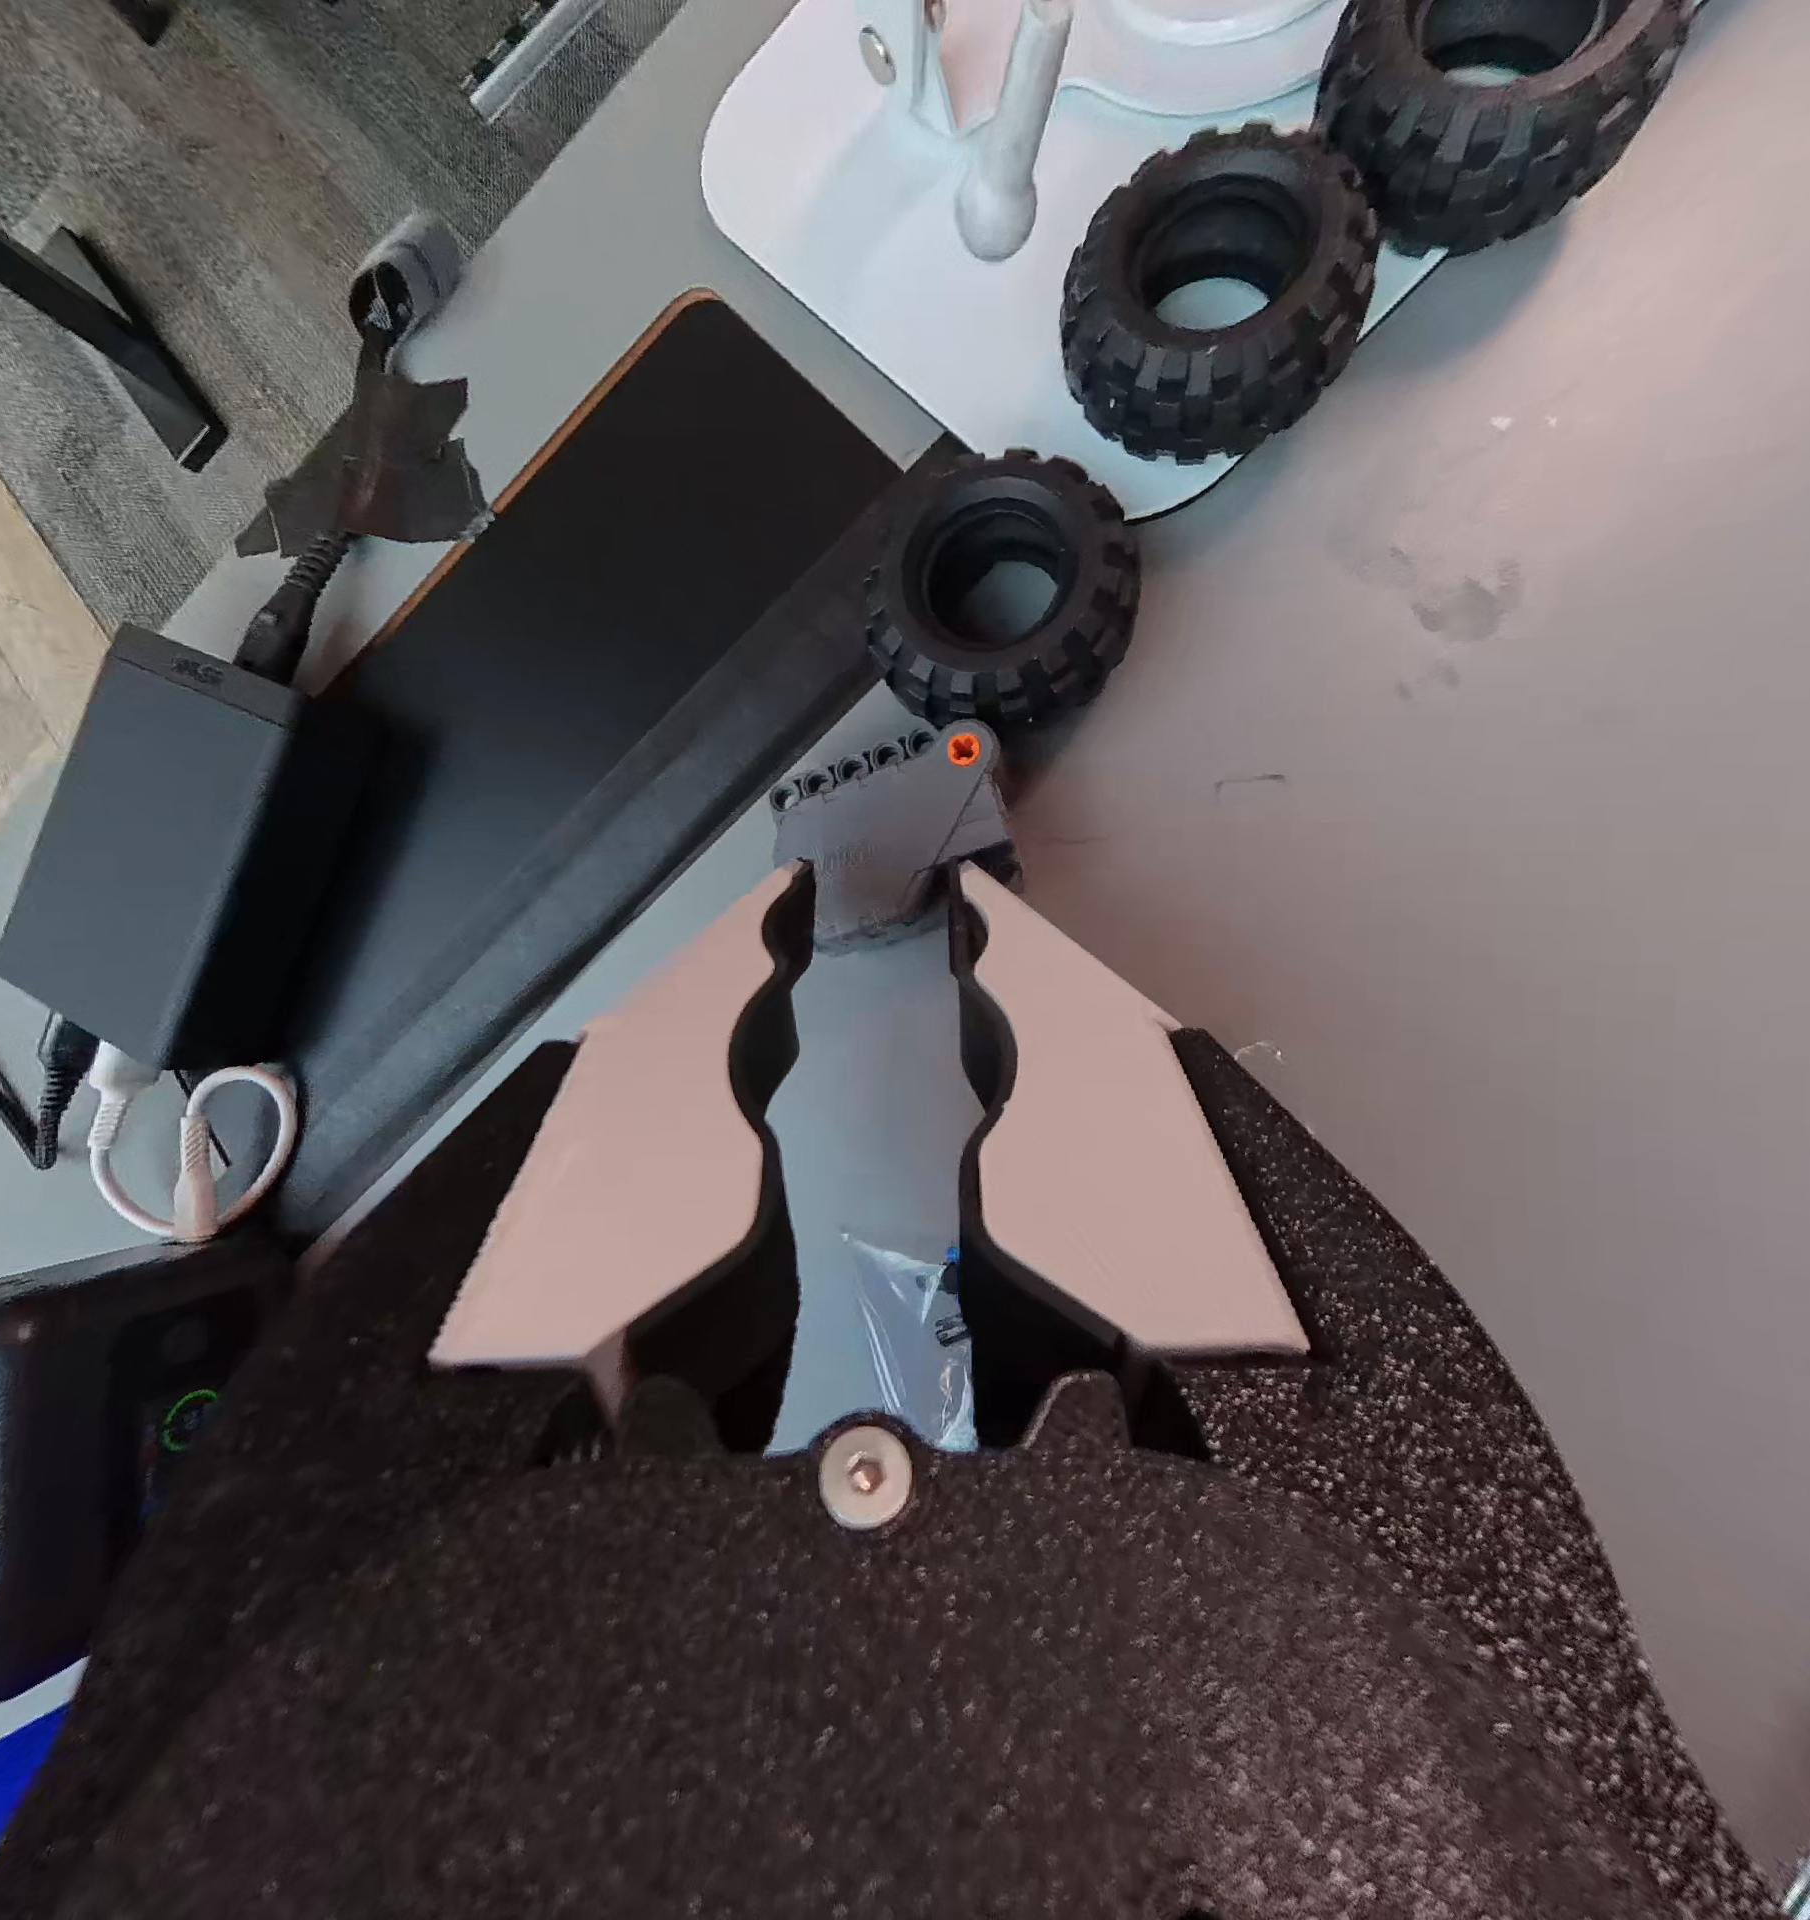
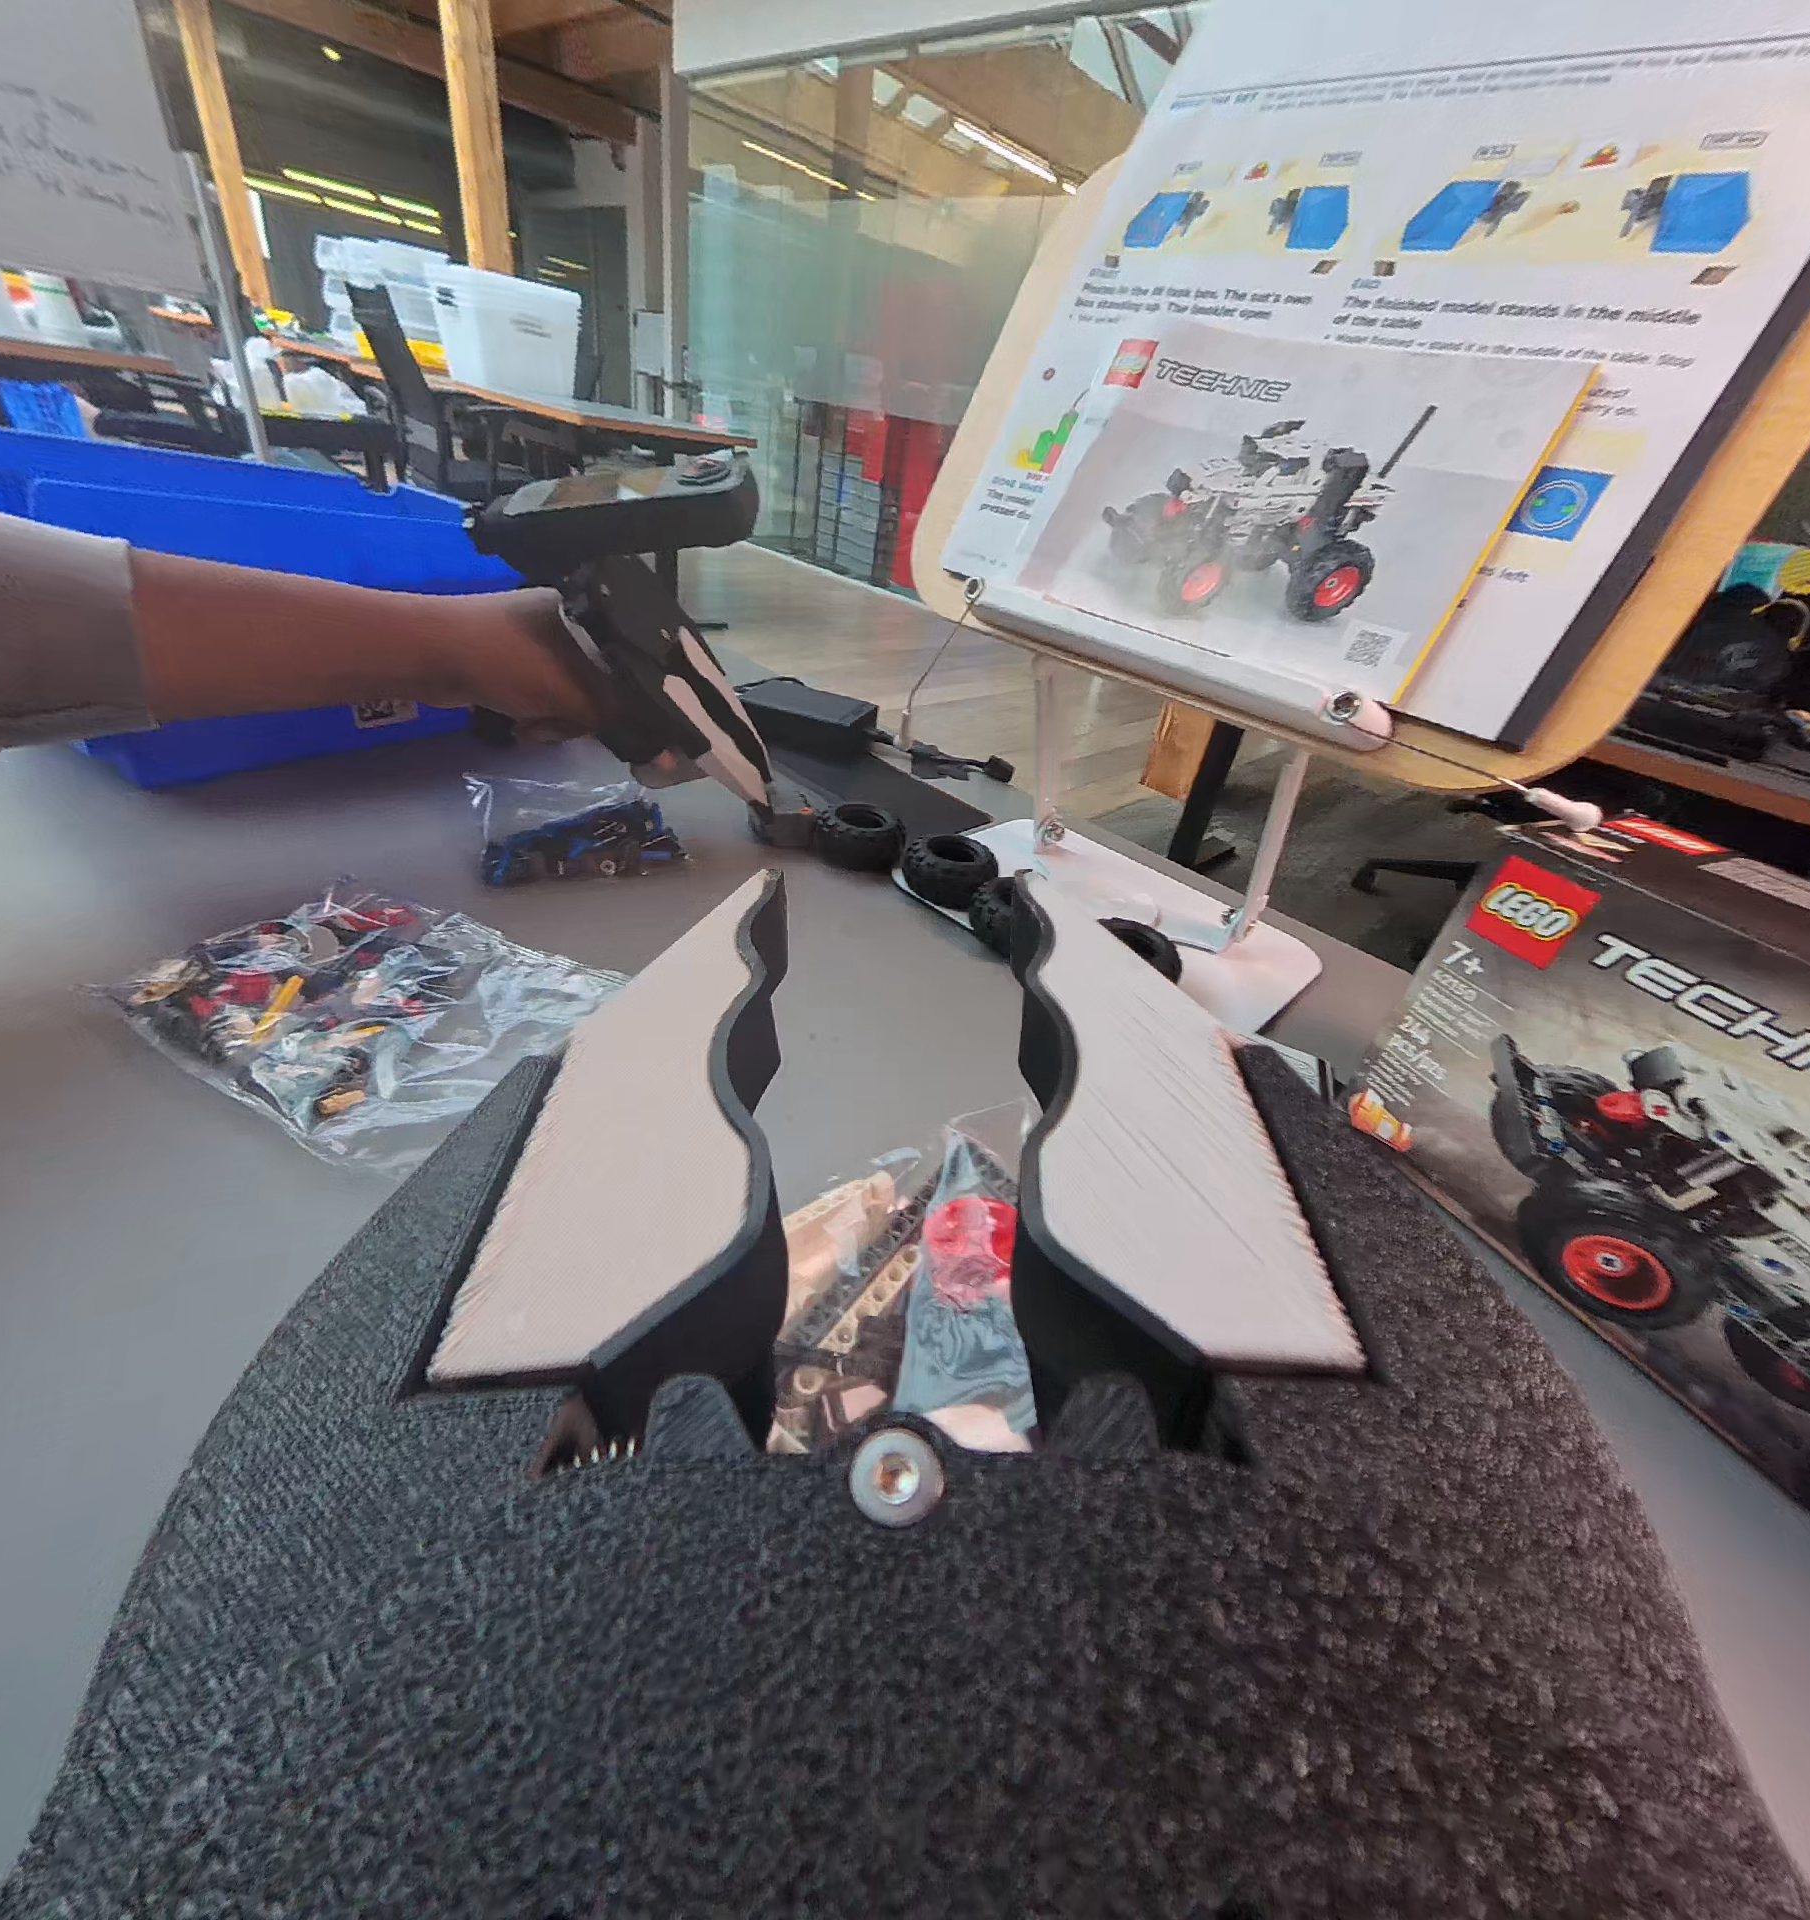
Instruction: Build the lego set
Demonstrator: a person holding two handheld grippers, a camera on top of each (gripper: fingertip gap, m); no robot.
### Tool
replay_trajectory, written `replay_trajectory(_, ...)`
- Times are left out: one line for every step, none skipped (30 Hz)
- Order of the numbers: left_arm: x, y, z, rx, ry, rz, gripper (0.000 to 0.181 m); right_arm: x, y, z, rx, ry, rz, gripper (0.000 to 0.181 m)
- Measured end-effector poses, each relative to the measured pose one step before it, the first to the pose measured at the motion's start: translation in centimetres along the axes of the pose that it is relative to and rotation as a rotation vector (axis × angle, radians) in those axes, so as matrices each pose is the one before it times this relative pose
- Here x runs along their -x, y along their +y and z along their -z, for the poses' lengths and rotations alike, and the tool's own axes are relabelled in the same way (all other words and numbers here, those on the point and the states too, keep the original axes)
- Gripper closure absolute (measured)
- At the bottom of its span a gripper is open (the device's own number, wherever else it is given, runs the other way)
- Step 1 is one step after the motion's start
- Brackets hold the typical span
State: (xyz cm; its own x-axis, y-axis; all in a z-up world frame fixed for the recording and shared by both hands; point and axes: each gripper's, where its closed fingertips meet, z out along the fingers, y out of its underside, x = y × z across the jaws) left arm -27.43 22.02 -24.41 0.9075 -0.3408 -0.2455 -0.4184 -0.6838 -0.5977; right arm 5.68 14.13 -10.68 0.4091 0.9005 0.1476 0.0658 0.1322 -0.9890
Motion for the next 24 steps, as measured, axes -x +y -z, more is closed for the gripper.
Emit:
replay_trajectory(-0.034, -0.402, 0.437, -0.0233, 0.0018, 0.0076, 0.150, -0.935, -0.126, 0.458, 0.0054, 0.0236, 0.0009, 0.138)
replay_trajectory(-0.279, -0.587, 0.667, -0.0335, 0.0149, 0.0253, 0.146, -0.925, 0.003, 0.462, 0.0124, 0.0167, -0.0061, 0.136)
replay_trajectory(-0.501, -0.651, 0.812, -0.0385, 0.0244, 0.0357, 0.143, -0.948, 0.154, 0.471, 0.0189, 0.0150, -0.0097, 0.133)
replay_trajectory(-0.777, -0.688, 0.926, -0.0452, 0.0341, 0.0357, 0.142, -0.945, 0.206, 0.469, 0.0166, 0.0172, -0.0089, 0.130)
replay_trajectory(-1.062, -0.635, 1.000, -0.0495, 0.0419, 0.0303, 0.140, -0.808, 0.171, 0.454, 0.0107, 0.0128, -0.0053, 0.130)
replay_trajectory(-1.350, -0.491, 0.998, -0.0467, 0.0502, 0.0224, 0.139, -0.663, 0.204, 0.399, 0.0128, 0.0081, -0.0008, 0.129)
replay_trajectory(-1.470, -0.231, 0.935, -0.0373, 0.0488, 0.0145, 0.139, -0.580, 0.286, 0.346, 0.0203, 0.0076, 0.0077, 0.129)
replay_trajectory(-1.453, -0.007, 0.857, -0.0294, 0.0392, 0.0070, 0.139, -0.465, 0.376, 0.336, 0.0307, 0.0032, 0.0223, 0.129)
replay_trajectory(-1.484, 0.170, 0.761, -0.0243, 0.0363, 0.0014, 0.138, -0.288, 0.577, 0.374, 0.0471, -0.0052, 0.0331, 0.129)
replay_trajectory(-1.587, 0.318, 0.661, -0.0180, 0.0387, 0.0009, 0.137, -0.019, 0.790, 0.439, 0.0617, -0.0193, 0.0409, 0.129)
replay_trajectory(-1.590, 0.460, 0.543, -0.0110, 0.0374, 0.0028, 0.135, 0.399, 0.967, 0.537, 0.0685, -0.0376, 0.0485, 0.130)
replay_trajectory(-1.493, 0.579, 0.416, -0.0048, 0.0318, 0.0005, 0.132, 0.868, 1.122, 0.579, 0.0742, -0.0537, 0.0483, 0.131)
replay_trajectory(-1.364, 0.615, 0.310, -0.0026, 0.0245, -0.0047, 0.131, 1.379, 1.190, 0.466, 0.0748, -0.0682, 0.0412, 0.131)
replay_trajectory(-1.303, 0.593, 0.222, -0.0037, 0.0231, -0.0089, 0.131, 1.662, 1.210, 0.154, 0.0751, -0.0695, 0.0335, 0.129)
replay_trajectory(-1.262, 0.552, 0.099, -0.0036, 0.0238, -0.0088, 0.129, 1.663, 1.291, -0.287, 0.0807, -0.0623, 0.0302, 0.126)
replay_trajectory(-1.093, 0.514, -0.010, 0.0005, 0.0194, -0.0074, 0.125, 1.421, 1.379, -0.712, 0.0910, -0.0476, 0.0270, 0.121)
replay_trajectory(-0.950, 0.461, -0.096, 0.0047, 0.0161, -0.0078, 0.123, 1.034, 1.338, -0.988, 0.0929, -0.0298, 0.0228, 0.119)
replay_trajectory(-0.911, 0.251, -0.125, 0.0001, 0.0174, -0.0077, 0.121, 0.674, 1.299, -1.077, 0.0948, -0.0168, 0.0238, 0.129)
replay_trajectory(-0.928, 0.001, -0.141, -0.0095, 0.0205, -0.0070, 0.120, 0.137, 0.955, -0.957, 0.0759, 0.0078, 0.0333, 0.140)
replay_trajectory(-0.979, -0.129, -0.199, -0.0119, 0.0232, -0.0074, 0.118, -0.440, 0.460, -0.642, 0.0423, 0.0363, 0.0340, 0.150)
replay_trajectory(-1.020, -0.144, -0.292, -0.0051, 0.0233, -0.0127, 0.116, -0.514, -0.199, -0.004, -0.0029, 0.0299, 0.0295, 0.160)
replay_trajectory(-0.987, -0.123, -0.366, 0.0036, 0.0176, -0.0236, 0.113, -0.263, -0.643, 0.561, -0.0318, 0.0034, 0.0100, 0.171)
replay_trajectory(-0.956, -0.158, -0.439, 0.0093, 0.0114, -0.0390, 0.110, 0.076, -1.044, 0.831, -0.0484, -0.0237, -0.0020, 0.181)
replay_trajectory(-0.991, -0.257, -0.463, 0.0108, 0.0097, -0.0539, 0.106, 0.244, -1.204, 0.826, -0.0489, -0.0321, -0.0055, 0.181)
